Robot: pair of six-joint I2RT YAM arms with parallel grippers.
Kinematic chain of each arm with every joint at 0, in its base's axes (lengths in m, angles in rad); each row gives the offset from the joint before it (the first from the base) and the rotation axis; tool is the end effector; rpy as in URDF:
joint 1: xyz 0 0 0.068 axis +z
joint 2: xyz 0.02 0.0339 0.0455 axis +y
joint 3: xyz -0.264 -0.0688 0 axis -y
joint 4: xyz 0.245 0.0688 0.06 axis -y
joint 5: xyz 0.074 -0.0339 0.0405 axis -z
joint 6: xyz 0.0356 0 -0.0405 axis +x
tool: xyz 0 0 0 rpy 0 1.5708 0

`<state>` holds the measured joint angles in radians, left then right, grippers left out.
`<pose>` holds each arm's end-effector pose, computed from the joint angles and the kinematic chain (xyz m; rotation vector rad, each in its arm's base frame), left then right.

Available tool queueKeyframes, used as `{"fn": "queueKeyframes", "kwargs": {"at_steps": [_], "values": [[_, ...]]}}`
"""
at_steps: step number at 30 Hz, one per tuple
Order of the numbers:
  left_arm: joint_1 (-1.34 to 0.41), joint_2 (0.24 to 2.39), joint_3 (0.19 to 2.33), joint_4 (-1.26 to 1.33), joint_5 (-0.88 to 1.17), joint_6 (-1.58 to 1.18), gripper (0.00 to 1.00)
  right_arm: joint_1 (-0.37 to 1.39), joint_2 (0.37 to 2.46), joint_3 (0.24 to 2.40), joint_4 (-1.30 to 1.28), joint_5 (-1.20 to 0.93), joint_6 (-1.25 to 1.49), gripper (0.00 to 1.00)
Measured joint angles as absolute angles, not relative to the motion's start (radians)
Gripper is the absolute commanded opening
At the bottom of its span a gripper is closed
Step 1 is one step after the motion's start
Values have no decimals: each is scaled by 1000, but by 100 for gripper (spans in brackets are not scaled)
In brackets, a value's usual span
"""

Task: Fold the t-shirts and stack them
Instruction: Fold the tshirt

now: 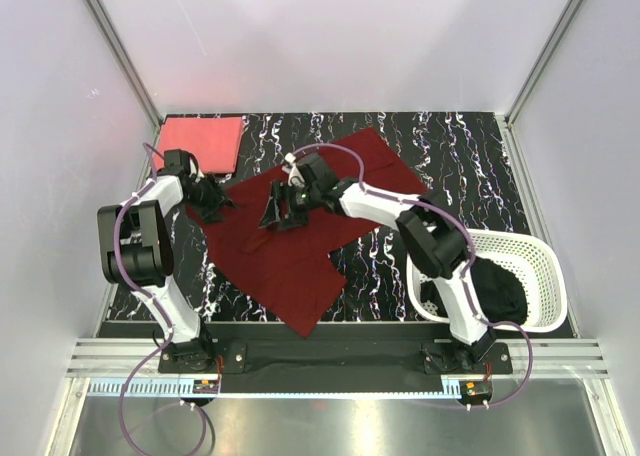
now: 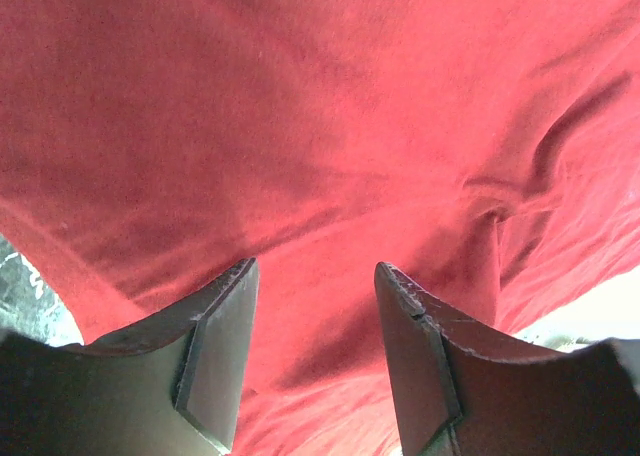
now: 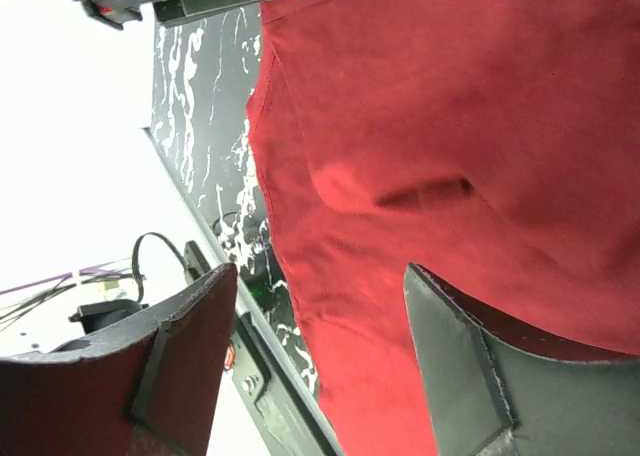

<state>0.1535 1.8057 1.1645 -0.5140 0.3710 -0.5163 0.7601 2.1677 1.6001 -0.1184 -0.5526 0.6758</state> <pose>0.3547 0.0418 0.1737 -0.7974 2.6207 -0.6093 0.3408 0.3497 0.1847 -0.4410 2.4843 1.3133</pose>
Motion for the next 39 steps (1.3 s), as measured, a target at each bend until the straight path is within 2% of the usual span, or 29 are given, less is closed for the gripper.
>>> {"fn": "queueKeyframes", "kwargs": {"at_steps": [11, 16, 21, 24, 28, 32, 34, 36, 38, 39], "values": [[153, 1755, 1117, -496, 374, -521, 54, 768, 2300, 1656, -94, -577, 705, 77], [153, 1708, 1082, -485, 365, -533, 54, 776, 2360, 1752, -91, -583, 714, 76], [152, 1573, 1053, -523, 243, -577, 58, 796, 2447, 1871, -14, -619, 814, 75], [153, 1467, 1052, -546, 132, -595, 59, 804, 2517, 1986, 69, -649, 928, 75], [160, 1334, 1053, -562, 2, -597, 61, 802, 2647, 2249, 147, -649, 1074, 75], [166, 1306, 1053, -559, -4, -569, 62, 787, 2746, 2451, 186, -655, 1194, 75], [160, 1318, 1052, -560, 15, -546, 64, 772, 2740, 2440, 181, -658, 1201, 74], [137, 1327, 1052, -562, 19, -515, 64, 752, 2678, 2339, 124, -645, 1171, 70], [99, 1331, 1052, -569, 19, -487, 62, 729, 2597, 2230, -3, -620, 1114, 68], [83, 1333, 1051, -575, 21, -477, 57, 715, 2556, 2182, -82, -606, 1076, 61]]}}
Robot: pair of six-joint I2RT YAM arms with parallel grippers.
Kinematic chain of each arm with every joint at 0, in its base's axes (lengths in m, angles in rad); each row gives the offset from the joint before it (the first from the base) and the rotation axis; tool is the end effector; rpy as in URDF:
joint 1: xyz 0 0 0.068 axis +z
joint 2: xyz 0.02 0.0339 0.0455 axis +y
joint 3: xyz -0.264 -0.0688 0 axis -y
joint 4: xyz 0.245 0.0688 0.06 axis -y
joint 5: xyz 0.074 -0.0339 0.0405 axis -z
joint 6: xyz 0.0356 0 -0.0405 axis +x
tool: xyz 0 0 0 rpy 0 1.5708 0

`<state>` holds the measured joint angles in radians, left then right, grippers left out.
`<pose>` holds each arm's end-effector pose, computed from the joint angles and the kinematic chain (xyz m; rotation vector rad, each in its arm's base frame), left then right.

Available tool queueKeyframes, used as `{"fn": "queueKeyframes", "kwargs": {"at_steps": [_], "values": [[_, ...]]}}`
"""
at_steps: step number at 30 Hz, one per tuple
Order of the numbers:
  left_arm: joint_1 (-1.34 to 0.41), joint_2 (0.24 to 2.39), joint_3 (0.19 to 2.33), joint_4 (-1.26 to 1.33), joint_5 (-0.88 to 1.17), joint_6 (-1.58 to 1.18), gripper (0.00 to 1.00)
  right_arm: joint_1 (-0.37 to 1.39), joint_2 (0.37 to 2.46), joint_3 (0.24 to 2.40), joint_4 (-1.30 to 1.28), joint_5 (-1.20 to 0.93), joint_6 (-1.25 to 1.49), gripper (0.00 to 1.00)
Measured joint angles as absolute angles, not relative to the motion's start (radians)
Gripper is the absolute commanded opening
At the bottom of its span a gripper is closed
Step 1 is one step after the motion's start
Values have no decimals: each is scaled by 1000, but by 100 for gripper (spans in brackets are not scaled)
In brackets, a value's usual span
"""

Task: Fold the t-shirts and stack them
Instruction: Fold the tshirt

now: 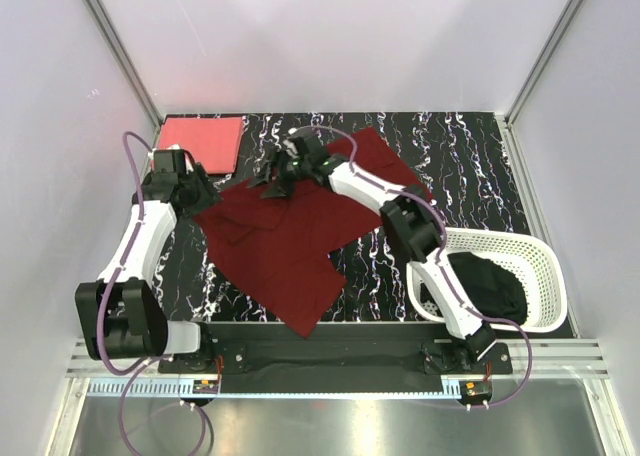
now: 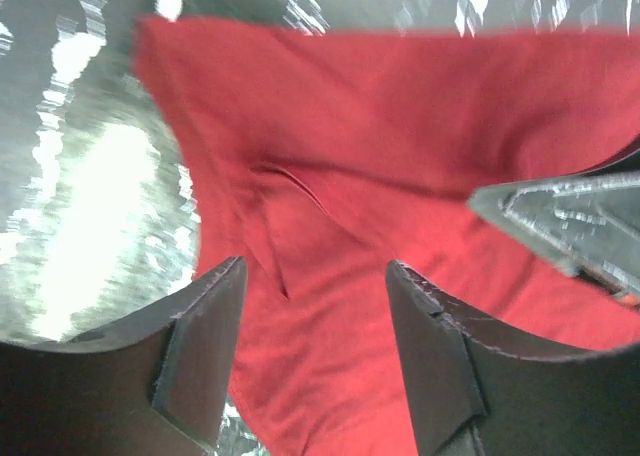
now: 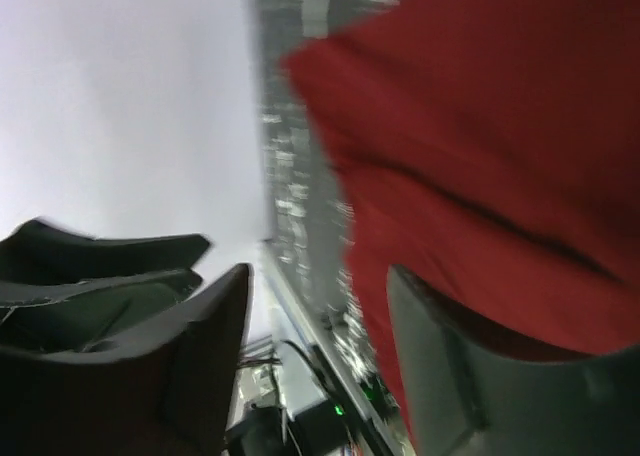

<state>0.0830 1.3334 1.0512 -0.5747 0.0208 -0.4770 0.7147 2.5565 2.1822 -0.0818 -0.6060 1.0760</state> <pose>0.2808 0.0226 0.2767 -0.6646 2.3454 -0.2028 0.4269 0.3973 0.1801 -0.0285 2.4140 1.6158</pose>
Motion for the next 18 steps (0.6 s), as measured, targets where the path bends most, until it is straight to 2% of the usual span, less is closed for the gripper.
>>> {"fn": "queueKeyframes", "kwargs": {"at_steps": [3, 4, 5, 10, 14, 18], "values": [[57, 1342, 1035, -584, 48, -471, 51, 673, 2441, 2062, -249, -560, 973, 51], [57, 1347, 1025, -589, 54, -473, 51, 659, 2395, 2006, -276, -557, 942, 45], [60, 1351, 1017, -595, 59, -480, 51, 646, 2355, 1960, -301, -554, 916, 43], [111, 1405, 1008, -605, 127, -525, 51, 637, 2279, 1830, -288, -562, 877, 44], [174, 1514, 1036, -609, 192, -555, 61, 655, 2281, 1757, -260, -576, 898, 47], [226, 1607, 1037, -587, 284, -634, 55, 661, 2289, 1753, -244, -596, 922, 46]]}}
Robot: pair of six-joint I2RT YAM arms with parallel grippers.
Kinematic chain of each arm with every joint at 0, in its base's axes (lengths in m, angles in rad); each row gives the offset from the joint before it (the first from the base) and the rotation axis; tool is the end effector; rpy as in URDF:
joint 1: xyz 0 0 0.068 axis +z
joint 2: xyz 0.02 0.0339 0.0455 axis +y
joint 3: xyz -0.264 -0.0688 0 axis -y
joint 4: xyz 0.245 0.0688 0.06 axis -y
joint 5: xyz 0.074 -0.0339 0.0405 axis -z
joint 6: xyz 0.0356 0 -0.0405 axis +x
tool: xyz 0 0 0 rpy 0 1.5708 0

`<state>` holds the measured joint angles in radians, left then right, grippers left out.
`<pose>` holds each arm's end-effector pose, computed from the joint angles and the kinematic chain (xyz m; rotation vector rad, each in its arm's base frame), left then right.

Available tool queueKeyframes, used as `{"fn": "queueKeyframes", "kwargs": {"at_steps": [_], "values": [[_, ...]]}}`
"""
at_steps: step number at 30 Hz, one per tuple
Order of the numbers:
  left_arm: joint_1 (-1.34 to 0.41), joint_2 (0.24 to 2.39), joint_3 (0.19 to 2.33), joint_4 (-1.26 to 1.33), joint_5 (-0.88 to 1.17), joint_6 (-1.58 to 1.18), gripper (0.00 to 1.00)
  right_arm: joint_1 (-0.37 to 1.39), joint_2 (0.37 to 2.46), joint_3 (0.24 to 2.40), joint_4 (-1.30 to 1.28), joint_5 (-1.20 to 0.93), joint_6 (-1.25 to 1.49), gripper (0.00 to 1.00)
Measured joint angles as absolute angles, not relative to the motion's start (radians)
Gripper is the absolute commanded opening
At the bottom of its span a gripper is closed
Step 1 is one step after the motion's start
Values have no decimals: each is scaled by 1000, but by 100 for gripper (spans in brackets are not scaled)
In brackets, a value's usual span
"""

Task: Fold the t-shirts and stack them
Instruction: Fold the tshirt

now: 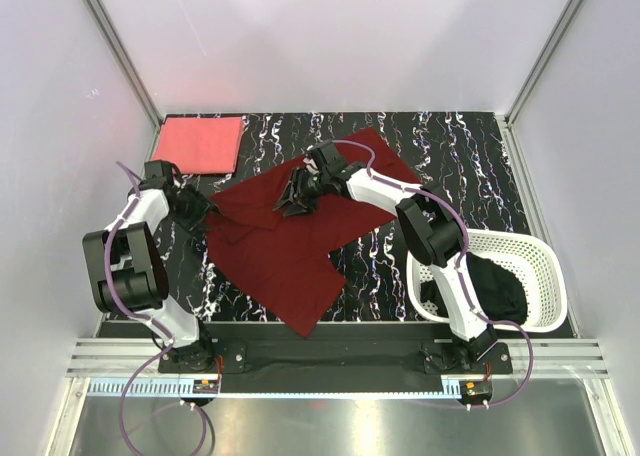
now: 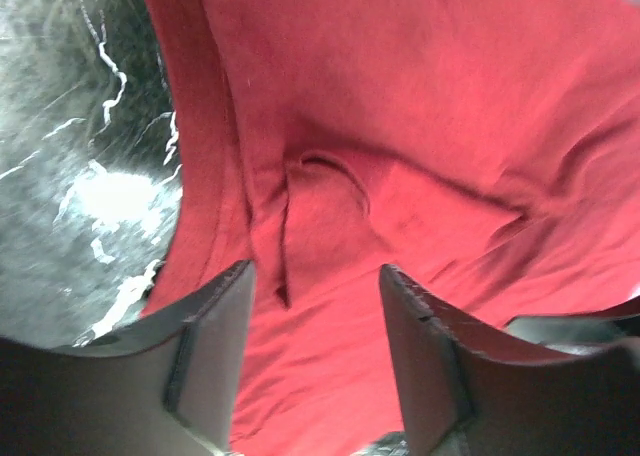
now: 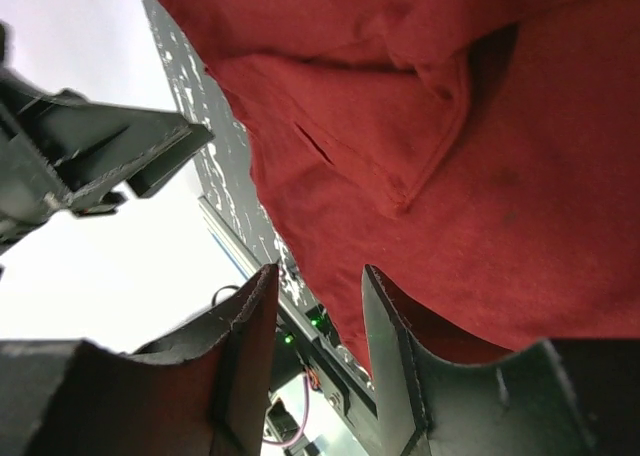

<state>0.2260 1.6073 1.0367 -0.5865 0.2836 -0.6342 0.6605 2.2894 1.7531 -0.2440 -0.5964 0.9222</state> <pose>0.3060 0.0601 0.1964 -1.0722 2.5350 -0.5016 0.3894 0.3278 0.1658 0.0089 2.6827 1.3645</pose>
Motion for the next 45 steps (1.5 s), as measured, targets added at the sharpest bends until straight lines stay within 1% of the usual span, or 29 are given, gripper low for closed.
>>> {"fn": "queueKeyframes", "kwargs": {"at_steps": [6, 8, 9, 12, 14, 23, 31, 36, 39, 40, 45], "values": [[245, 1626, 1032, -501, 329, -762, 48, 661, 2289, 1751, -212, -596, 933, 44], [245, 1631, 1032, -479, 330, -793, 47, 661, 2289, 1746, -206, -596, 933, 43], [245, 1635, 1032, -472, 330, -804, 47, 662, 2289, 1742, -205, -596, 933, 43], [249, 1671, 1042, -473, 327, -834, 52, 664, 2289, 1726, -203, -596, 934, 43], [252, 1693, 1050, -481, 318, -852, 52, 666, 2290, 1717, -204, -596, 934, 41], [255, 1731, 1100, -541, 254, -970, 49, 676, 2290, 1714, -206, -593, 925, 34], [257, 1793, 1168, -630, 229, -1085, 50, 693, 2290, 1714, -208, -590, 908, 33], [257, 1847, 1265, -728, 211, -1138, 50, 699, 2290, 1713, -218, -583, 893, 32], [257, 1879, 1324, -776, 203, -1162, 48, 701, 2290, 1705, -213, -584, 893, 35], [257, 1887, 1333, -786, 203, -1169, 47, 701, 2291, 1700, -213, -584, 894, 38], [256, 1909, 1336, -838, 198, -1191, 46, 701, 2299, 1699, -205, -584, 896, 44]]}}
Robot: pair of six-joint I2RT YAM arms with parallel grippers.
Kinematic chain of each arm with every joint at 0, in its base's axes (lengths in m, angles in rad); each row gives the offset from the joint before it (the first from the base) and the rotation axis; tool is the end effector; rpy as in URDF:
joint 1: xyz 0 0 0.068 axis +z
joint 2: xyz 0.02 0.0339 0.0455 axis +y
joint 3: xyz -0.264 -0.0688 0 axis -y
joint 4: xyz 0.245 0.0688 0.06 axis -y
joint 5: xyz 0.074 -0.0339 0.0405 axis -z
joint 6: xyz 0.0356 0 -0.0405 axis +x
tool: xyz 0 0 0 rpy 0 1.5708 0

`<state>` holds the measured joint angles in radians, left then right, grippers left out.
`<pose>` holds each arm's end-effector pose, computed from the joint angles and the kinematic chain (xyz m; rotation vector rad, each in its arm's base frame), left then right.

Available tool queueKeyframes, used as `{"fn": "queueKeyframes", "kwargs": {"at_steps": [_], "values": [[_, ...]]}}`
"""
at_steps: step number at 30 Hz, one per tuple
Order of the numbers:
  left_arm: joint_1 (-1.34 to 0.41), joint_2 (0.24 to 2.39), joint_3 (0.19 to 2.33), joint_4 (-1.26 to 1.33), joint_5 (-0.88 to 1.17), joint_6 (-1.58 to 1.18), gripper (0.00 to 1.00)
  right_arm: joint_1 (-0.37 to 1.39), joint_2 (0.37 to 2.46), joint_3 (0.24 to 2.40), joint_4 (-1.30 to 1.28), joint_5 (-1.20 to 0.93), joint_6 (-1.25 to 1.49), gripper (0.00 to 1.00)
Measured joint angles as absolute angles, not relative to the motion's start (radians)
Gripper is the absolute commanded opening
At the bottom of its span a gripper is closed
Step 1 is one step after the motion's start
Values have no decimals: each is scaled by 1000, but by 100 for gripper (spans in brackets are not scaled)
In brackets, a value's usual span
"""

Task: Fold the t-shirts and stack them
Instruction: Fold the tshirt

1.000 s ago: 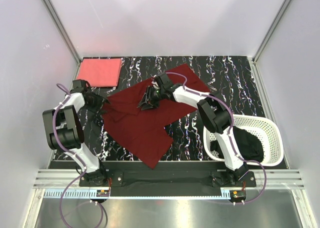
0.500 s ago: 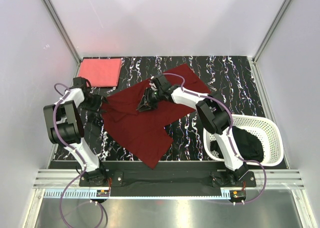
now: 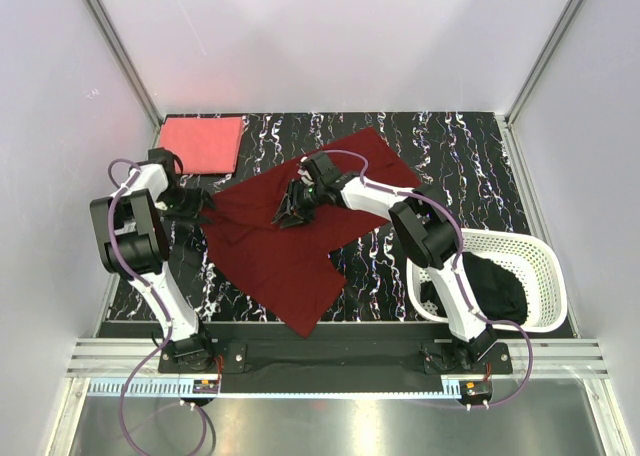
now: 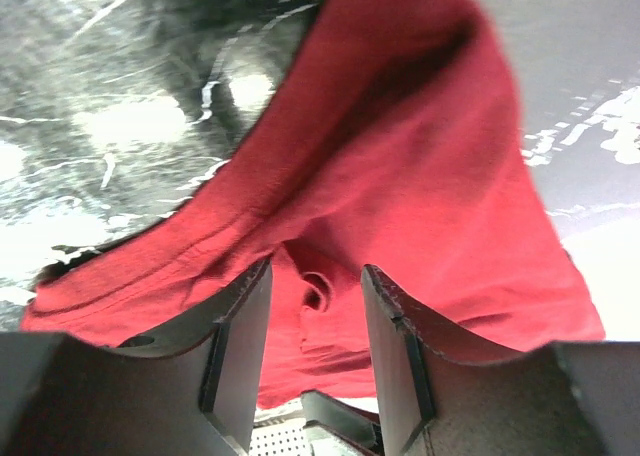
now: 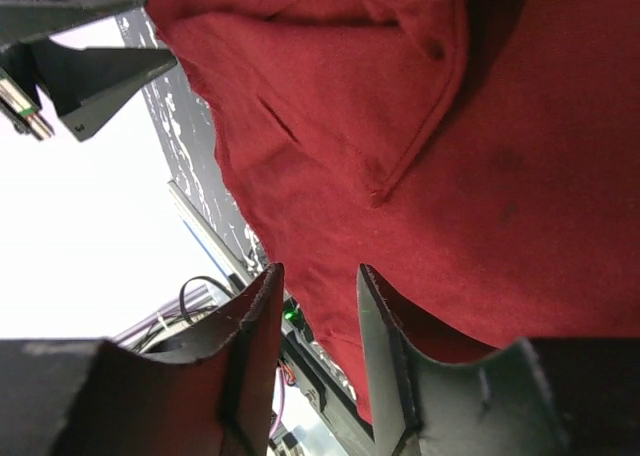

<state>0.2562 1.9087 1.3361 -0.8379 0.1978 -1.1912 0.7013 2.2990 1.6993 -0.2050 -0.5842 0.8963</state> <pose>0.3532 0.0853 0.1727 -2.0107 2.3124 -0.3823 0.3722 0.3400 0.1471 -0.0626 2.7104 1.3416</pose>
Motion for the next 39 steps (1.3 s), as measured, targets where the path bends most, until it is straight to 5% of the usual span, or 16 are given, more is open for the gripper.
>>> {"fn": "queueKeyframes", "kwargs": {"at_steps": [10, 18, 27, 36, 39], "values": [[247, 1916, 1335, -873, 193, -1211, 44, 701, 2342, 1700, -206, -584, 904, 45], [243, 1918, 1330, -851, 195, -1232, 13, 701, 2347, 1711, -193, -584, 936, 44], [242, 1920, 1315, -824, 198, -1229, 0, 701, 2410, 1761, -178, -578, 982, 40], [237, 1920, 1315, -810, 197, -1199, 0, 702, 2421, 1776, -182, -569, 992, 34], [229, 1920, 1315, -810, 184, -1170, 0, 702, 2439, 1805, -189, -568, 992, 24]]}}
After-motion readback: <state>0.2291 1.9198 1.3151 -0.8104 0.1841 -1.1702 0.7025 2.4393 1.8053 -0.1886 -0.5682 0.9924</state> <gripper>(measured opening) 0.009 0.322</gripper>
